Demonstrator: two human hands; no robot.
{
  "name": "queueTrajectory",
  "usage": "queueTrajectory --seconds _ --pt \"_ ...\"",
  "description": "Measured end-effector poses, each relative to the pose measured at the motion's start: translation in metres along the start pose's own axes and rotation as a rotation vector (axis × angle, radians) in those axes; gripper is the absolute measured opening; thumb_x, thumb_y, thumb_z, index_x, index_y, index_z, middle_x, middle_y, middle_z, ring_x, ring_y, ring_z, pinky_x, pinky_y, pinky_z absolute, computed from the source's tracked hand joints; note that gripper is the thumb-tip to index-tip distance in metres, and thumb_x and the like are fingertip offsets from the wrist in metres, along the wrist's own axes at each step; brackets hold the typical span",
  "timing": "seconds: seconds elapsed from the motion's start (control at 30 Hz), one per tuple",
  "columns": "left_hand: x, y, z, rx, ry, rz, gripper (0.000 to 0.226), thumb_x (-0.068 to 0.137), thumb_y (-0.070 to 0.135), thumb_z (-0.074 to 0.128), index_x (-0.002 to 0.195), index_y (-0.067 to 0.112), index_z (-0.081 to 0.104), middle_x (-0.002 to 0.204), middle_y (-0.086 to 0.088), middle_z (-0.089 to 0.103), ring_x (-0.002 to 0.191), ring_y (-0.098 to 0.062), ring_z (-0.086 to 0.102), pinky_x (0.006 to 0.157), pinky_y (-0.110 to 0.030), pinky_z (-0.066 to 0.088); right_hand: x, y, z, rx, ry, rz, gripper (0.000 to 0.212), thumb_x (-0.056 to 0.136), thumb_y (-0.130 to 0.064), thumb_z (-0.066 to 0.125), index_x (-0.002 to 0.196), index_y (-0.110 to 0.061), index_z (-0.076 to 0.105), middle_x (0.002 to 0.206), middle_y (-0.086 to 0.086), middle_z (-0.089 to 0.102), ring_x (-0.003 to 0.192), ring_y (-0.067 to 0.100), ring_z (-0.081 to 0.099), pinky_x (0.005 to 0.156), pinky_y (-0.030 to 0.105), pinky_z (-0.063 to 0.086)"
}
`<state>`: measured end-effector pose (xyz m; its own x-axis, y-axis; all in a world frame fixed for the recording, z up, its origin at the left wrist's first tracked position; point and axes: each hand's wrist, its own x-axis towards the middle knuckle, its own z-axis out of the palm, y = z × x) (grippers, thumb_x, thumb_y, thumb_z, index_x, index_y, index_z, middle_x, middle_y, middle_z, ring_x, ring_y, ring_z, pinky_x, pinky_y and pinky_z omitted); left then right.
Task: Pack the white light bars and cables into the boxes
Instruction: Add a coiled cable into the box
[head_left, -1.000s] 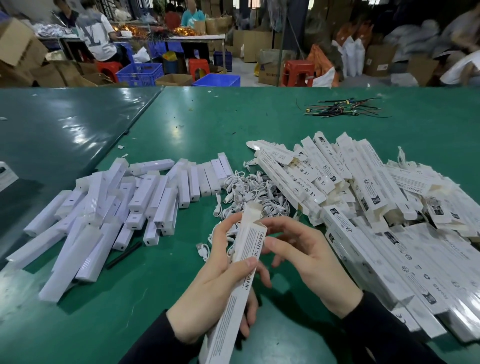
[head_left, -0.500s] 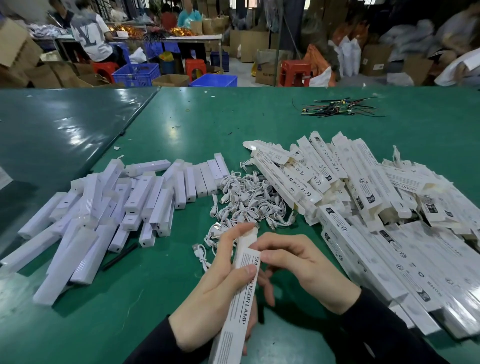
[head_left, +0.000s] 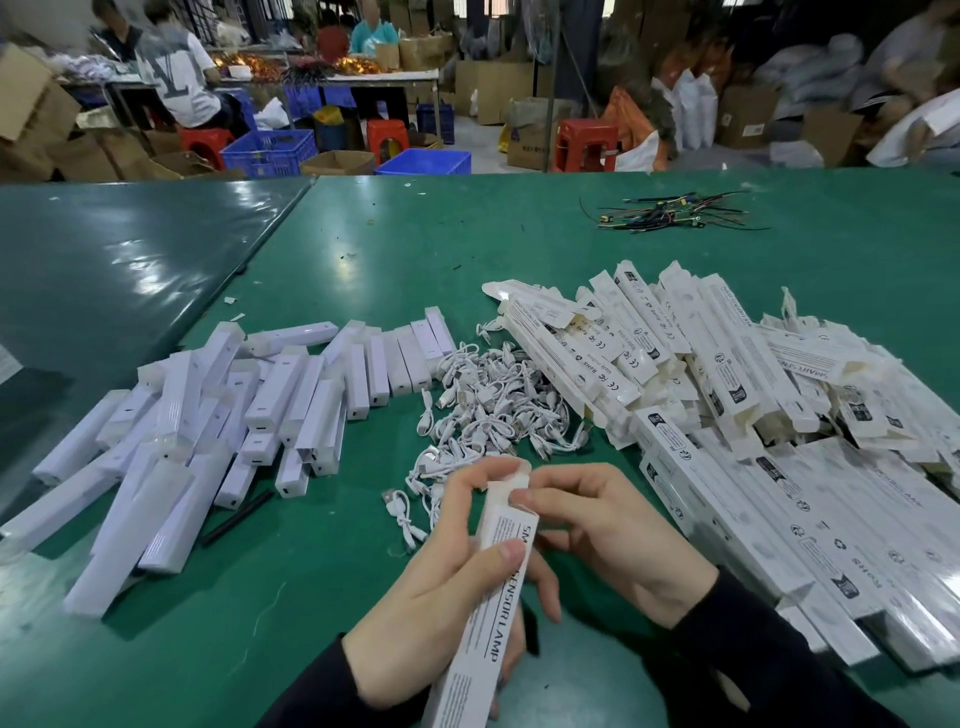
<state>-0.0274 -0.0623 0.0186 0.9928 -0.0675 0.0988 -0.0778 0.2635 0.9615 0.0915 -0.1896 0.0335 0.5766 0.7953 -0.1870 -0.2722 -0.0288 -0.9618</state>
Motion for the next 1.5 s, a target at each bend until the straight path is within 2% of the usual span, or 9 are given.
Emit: queueTrajectory --seconds 0.13,0.37,0.5,0.6,0.93,1.07,1.2,1.33,1.5 --pt "0.0007 -0.0002 0.0015 0.029 0.079 -0.038 0.034 0.090 0.038 0.059 0.112 0.053 0.038 0.098 -0.018 0.065 0.053 -0.031 0.061 0.043 -0.033 0.053 -0.0004 -0.0042 -0.0016 0.008 0.056 -0.006 0.013 0.075 -0.019 0.074 0.065 -0.013 0.068 0.069 0.011 0.066 0.053 0.014 0.057 0.054 0.022 0.046" --pt "0.0010 -0.0021 0.0011 0.100 0.143 -0.062 0.034 0.089 0.036 0.061 0.117 0.043 0.043 0.099 -0.018 0.065 0.058 -0.035 0.063 0.043 -0.037 0.055 0.0003 -0.0039 -0.0042 -0.084 0.116 -0.051 0.031 0.085 -0.009 0.068 0.055 -0.015 0.063 0.064 0.010 0.066 0.054 0.013 0.057 0.050 0.021 0.044" --pt "0.0019 -0.0021 -0.0004 0.123 0.165 -0.048 0.022 0.092 0.027 0.056 0.110 0.036 0.047 0.092 -0.019 0.066 0.055 -0.033 0.061 0.040 -0.034 0.053 -0.0001 -0.0018 -0.0039 -0.045 0.134 -0.061 0.021 0.089 -0.007 0.064 0.068 -0.004 0.069 0.064 0.011 0.064 0.053 0.012 0.055 0.051 0.021 0.045" --pt "0.0014 -0.0002 -0.0010 0.082 0.157 -0.046 0.023 0.090 0.033 0.060 0.109 0.034 0.047 0.091 -0.020 0.065 0.053 -0.032 0.061 0.040 -0.036 0.054 0.0000 -0.0021 -0.0038 0.010 0.126 -0.063 0.016 0.090 -0.005 0.062 0.077 0.000 0.072 0.063 0.006 0.065 0.052 0.010 0.056 0.051 0.019 0.046" --pt "0.0015 -0.0054 -0.0038 0.074 0.157 -0.053 0.017 0.091 0.033 0.060 0.102 0.030 0.047 0.088 -0.021 0.065 0.050 -0.031 0.062 0.041 -0.038 0.054 0.0009 0.0008 -0.0036 -0.057 0.139 -0.129 0.015 0.083 -0.001 0.069 0.071 -0.007 0.074 0.065 0.014 0.066 0.050 0.011 0.057 0.049 0.019 0.048" --pt "0.0014 -0.0051 -0.0039 0.063 0.137 -0.046 0.019 0.089 0.034 0.060 0.100 0.028 0.046 0.086 -0.022 0.064 0.051 -0.031 0.062 0.043 -0.039 0.055 0.0000 0.0002 -0.0041 -0.051 0.137 -0.129 0.010 0.082 0.001 0.069 0.077 -0.004 0.076 0.069 0.017 0.066 0.052 0.012 0.058 0.050 0.020 0.049" --pt "0.0013 -0.0056 -0.0039 0.100 0.140 -0.023 0.022 0.096 0.029 0.055 0.115 0.031 0.043 0.091 -0.022 0.066 0.052 -0.033 0.063 0.044 -0.040 0.056 -0.0019 -0.0025 -0.0026 -0.020 0.124 -0.140 0.007 0.085 -0.012 0.072 0.084 -0.008 0.078 0.074 0.014 0.069 0.058 0.014 0.059 0.053 0.023 0.050" --pt "0.0007 -0.0051 -0.0058 0.117 0.129 -0.018 0.026 0.095 0.033 0.056 0.113 0.037 0.038 0.093 -0.022 0.067 0.051 -0.033 0.062 0.044 -0.040 0.056 -0.0033 -0.0040 -0.0020 -0.022 0.120 -0.151 0.037 0.074 -0.036 0.074 0.086 0.000 0.074 0.075 0.012 0.070 0.063 0.014 0.062 0.054 0.024 0.051" --pt "0.0007 -0.0075 -0.0076 0.145 0.154 -0.025 0.035 0.088 0.042 0.060 0.111 0.040 0.034 0.091 -0.024 0.068 0.044 -0.027 0.055 0.044 -0.031 0.050 -0.0023 0.0009 0.0016 -0.009 0.104 -0.174 0.028 0.067 -0.030 0.074 0.081 -0.007 0.078 0.072 0.010 0.071 0.063 0.015 0.063 0.056 0.023 0.052"
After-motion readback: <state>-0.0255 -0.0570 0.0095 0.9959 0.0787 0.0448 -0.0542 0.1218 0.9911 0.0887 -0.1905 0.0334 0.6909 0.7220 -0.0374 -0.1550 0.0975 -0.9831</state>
